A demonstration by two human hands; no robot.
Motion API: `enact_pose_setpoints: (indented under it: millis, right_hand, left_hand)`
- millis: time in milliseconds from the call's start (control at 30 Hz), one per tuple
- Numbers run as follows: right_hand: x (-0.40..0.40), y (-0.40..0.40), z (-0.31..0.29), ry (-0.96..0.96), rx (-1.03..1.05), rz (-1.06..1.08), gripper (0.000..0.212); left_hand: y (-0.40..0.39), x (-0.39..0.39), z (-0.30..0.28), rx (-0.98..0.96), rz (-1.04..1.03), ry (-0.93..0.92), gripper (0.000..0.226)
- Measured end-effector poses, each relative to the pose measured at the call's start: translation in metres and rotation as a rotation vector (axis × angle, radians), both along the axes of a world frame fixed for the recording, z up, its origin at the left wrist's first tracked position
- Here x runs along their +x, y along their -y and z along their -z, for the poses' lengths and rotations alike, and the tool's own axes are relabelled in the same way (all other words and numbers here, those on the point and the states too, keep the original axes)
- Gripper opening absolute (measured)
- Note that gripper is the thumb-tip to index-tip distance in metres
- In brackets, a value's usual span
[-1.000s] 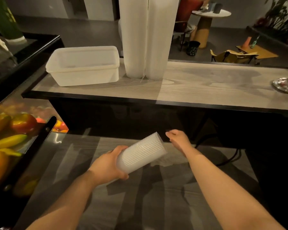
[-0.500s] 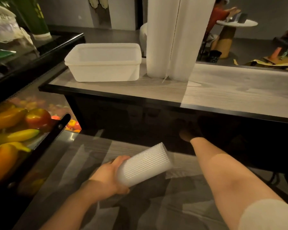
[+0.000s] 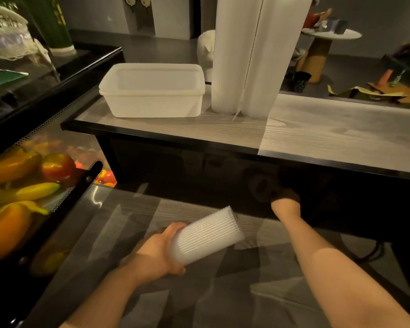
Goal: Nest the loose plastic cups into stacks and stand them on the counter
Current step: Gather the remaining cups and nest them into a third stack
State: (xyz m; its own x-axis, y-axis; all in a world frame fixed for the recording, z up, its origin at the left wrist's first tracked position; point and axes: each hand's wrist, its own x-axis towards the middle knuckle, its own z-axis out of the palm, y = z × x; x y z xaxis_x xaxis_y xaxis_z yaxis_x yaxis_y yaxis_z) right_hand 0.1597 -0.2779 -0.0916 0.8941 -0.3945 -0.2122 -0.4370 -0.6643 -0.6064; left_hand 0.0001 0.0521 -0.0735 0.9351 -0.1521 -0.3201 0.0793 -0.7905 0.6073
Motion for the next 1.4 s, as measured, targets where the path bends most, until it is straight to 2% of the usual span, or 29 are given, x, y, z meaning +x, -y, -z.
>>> enact_pose_setpoints:
  millis: [100, 133, 200, 300, 433, 633, 867, 1000, 1200, 1333, 1400]
  right_hand:
    - [-0.027, 0.003, -0.011, 0.037, 0.499, 0.206, 0.007]
    - [-0.036, 0.001, -0.019, 0.058, 0.645, 0.227, 0.007]
    - [-0.060, -0.007, -0.037, 0.047, 0.855, 0.160, 0.021]
    - [-0.090, -0.018, -0.060, 0.006, 0.981, 0.043, 0.029]
    - [-0.104, -0.027, -0.069, -0.075, 0.960, 0.014, 0.032]
    - [-0.110, -0.025, -0.081, -0.071, 0.986, -0.023, 0.024]
    - [-0.108, -0.027, -0.083, -0.061, 0.732, -0.151, 0.030]
    - [-0.105, -0.028, -0.093, -0.044, 0.708, -0.197, 0.037]
    - [-0.104, -0.031, -0.104, -0.067, 0.554, -0.277, 0.057]
    - [-0.103, -0.037, -0.105, -0.043, 0.486, -0.315, 0.056]
    - [-0.104, -0.042, -0.104, -0.011, 0.455, -0.349, 0.046]
  left_hand:
    - [0.001, -0.003, -0.008, -0.005, 0.010, -0.015, 0.094]
    - [0.002, -0.003, -0.012, -0.002, 0.012, -0.020, 0.093]
    - [0.003, -0.003, -0.018, 0.008, 0.017, -0.024, 0.092]
    - [0.002, -0.001, -0.022, 0.019, 0.018, -0.012, 0.096]
    - [0.007, -0.001, -0.027, 0.029, 0.037, -0.025, 0.098]
    - [0.008, 0.001, -0.027, -0.016, 0.063, 0.000, 0.098]
    - [0.010, 0.000, -0.029, -0.077, 0.042, 0.021, 0.096]
    - [0.011, -0.001, -0.029, -0.093, 0.023, 0.005, 0.099]
    - [0.012, -0.003, -0.031, -0.089, 0.032, 0.010, 0.096]
    - [0.014, 0.002, -0.034, -0.087, 0.028, 0.010, 0.099]
    - [0.015, 0.004, -0.036, -0.082, 0.029, 0.019, 0.098]
